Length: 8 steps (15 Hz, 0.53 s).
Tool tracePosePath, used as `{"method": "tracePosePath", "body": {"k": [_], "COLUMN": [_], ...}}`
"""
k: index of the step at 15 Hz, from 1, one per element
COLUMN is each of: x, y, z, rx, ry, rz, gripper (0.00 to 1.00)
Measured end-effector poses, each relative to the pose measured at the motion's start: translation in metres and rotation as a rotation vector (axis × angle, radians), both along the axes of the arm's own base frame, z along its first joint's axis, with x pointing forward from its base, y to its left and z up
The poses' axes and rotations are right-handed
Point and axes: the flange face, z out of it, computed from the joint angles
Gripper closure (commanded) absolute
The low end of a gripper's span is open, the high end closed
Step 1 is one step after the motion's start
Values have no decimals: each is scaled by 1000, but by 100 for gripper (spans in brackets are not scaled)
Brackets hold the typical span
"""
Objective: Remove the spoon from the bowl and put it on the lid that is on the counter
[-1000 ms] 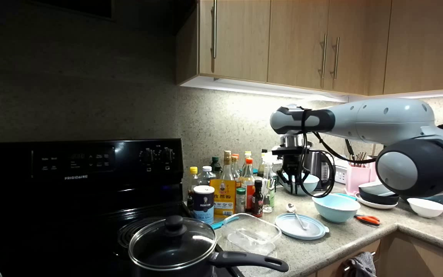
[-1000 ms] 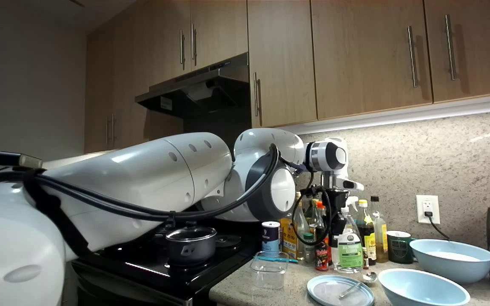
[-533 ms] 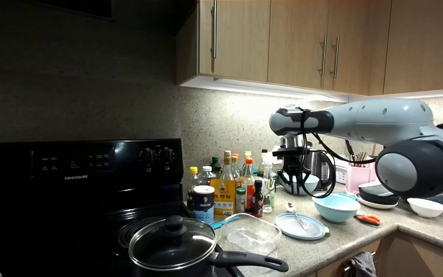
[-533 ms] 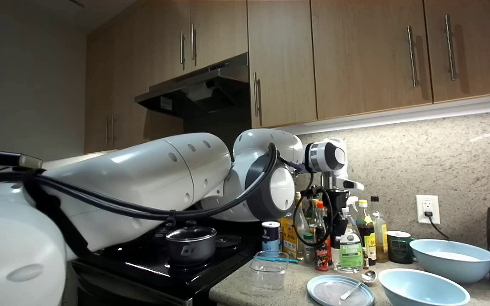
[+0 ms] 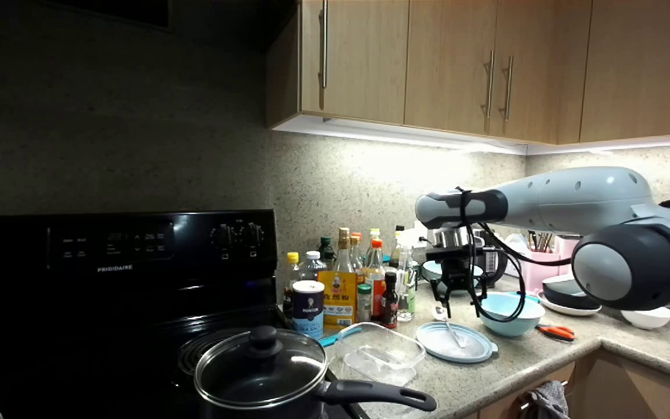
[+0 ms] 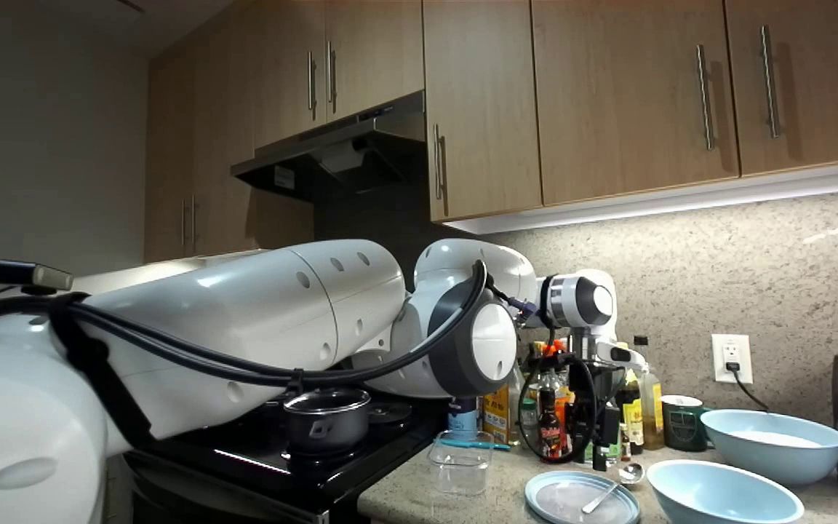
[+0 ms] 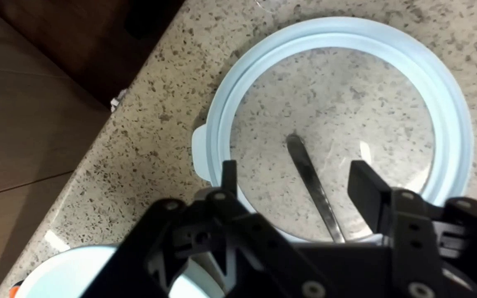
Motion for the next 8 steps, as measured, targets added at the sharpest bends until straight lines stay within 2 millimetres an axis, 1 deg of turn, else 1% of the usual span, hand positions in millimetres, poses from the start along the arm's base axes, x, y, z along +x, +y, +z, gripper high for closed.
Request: {"method": "tracePosePath", "body": {"k": [1, 3, 5, 8], "x": [-2, -5, -6, -5], "y": [-6, -17, -19, -19], "z": [-10, -29, -37, -35], "rx": [-1, -13, -14, -24], "ry": [15, 35, 42, 34], "rz": [35, 102, 119, 129], "gripper": [17, 4, 0, 0]}}
